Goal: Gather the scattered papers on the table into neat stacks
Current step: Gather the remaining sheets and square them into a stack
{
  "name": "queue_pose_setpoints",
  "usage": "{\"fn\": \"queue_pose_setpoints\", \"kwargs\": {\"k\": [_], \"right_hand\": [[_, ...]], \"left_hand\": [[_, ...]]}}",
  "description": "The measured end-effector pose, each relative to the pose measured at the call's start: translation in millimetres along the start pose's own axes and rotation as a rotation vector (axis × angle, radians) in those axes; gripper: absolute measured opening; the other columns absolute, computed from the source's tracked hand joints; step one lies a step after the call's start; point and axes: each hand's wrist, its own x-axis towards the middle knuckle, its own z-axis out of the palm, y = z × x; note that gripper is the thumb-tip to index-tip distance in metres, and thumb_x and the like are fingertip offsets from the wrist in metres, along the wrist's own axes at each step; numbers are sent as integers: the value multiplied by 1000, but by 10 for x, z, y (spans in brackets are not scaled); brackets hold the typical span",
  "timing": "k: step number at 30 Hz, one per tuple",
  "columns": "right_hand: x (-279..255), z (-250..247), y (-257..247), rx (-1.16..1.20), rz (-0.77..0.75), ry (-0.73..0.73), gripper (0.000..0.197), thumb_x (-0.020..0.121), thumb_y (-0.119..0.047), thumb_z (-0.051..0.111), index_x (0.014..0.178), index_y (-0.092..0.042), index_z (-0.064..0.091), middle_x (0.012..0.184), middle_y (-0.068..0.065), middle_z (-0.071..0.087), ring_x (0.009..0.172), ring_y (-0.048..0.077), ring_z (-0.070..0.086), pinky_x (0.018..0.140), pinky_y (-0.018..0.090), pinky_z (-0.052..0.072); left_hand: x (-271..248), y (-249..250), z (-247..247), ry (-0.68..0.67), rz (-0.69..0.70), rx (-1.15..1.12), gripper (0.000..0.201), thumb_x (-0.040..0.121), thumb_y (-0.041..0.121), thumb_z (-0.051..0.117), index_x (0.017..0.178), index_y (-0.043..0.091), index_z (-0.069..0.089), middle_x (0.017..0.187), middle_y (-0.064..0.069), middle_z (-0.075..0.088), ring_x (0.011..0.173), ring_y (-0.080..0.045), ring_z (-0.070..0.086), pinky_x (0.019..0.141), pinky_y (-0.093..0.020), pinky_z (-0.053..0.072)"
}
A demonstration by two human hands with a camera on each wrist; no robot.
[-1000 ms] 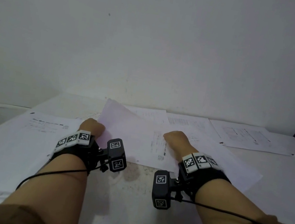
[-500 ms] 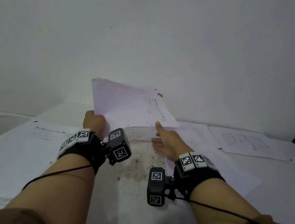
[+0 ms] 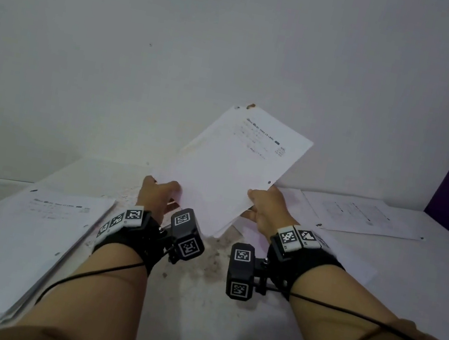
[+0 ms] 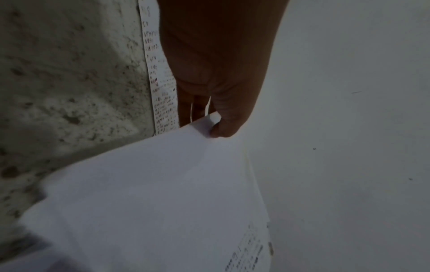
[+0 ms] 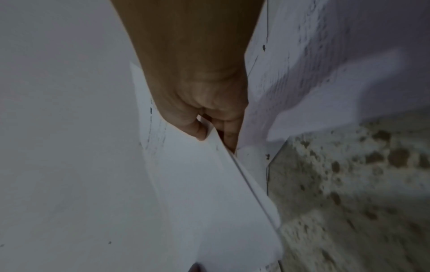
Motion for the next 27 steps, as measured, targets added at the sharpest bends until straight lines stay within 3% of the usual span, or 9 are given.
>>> {"fn": "queue_pose_setpoints", "kwargs": {"k": [2,5,7,10,12,15,19,23,27], "right_hand": [[16,-130,-44,-58,-45,52,38,89,6,38,110,-18,57,92,1,65,79,19,63,64,35,57],[53,-384,-107,-215,-126,177,35,78,-7,43,108,-11,61,99,5,66,91,28,64,71,36,57],[106,-617,-117,-366,-139,264,31,79,-12,46,106,-6,61,94,7,62,86,27,59,65,29,47],[147,-995,-88,-664,-89,345,14,86,-4,46,93,-5,58,92,12,59,90,31,61,71,27,41],[156,-1209,-41,-839,6,367,18,91,-2,45,96,-1,62,100,19,62,106,35,62,73,25,40],[122,-1436,21,-1095,119,333,23,97,-4,41,96,5,62,125,20,61,119,33,57,85,27,45],[209,-1658,67,-1193,189,341,20,91,-12,48,95,1,64,122,20,63,113,35,59,81,27,44],[163,-1783,166,-1273,331,348,56,87,-38,50,134,-9,46,142,18,45,131,36,41,110,43,34],[82,-1854,193,-1350,345,379,83,84,-59,53,146,-11,29,151,15,30,142,33,25,114,55,22]], "left_hand": [[12,7,41,59,47,-95,54,74,11,66,124,5,47,107,-17,61,76,-27,60,45,-21,49],[44,-2,174,110,81,-80,47,76,15,68,121,13,56,92,-11,67,70,-24,63,64,-32,54],[3,-37,308,-19,32,-22,46,76,17,71,121,12,60,99,-14,70,78,-27,67,75,-38,58],[-117,-127,562,-254,-80,90,33,83,10,68,114,-1,63,91,-16,67,69,-24,61,56,-25,56],[-181,-194,723,-324,-156,230,16,87,10,65,92,-6,63,80,-12,61,64,-19,55,44,-22,47],[-249,-295,916,-319,-202,376,22,90,11,62,69,5,57,67,-11,49,54,-20,44,45,-26,34],[-265,-345,1104,-336,-253,313,29,92,7,54,65,3,45,59,-10,39,41,-18,41,33,-11,34],[-237,-396,1225,-361,-243,304,31,93,-1,44,63,7,39,62,-9,38,49,-18,35,33,-14,32],[-275,-450,1298,-362,-262,307,28,94,2,47,67,8,44,66,-9,46,54,-18,44,40,-16,43]]}}
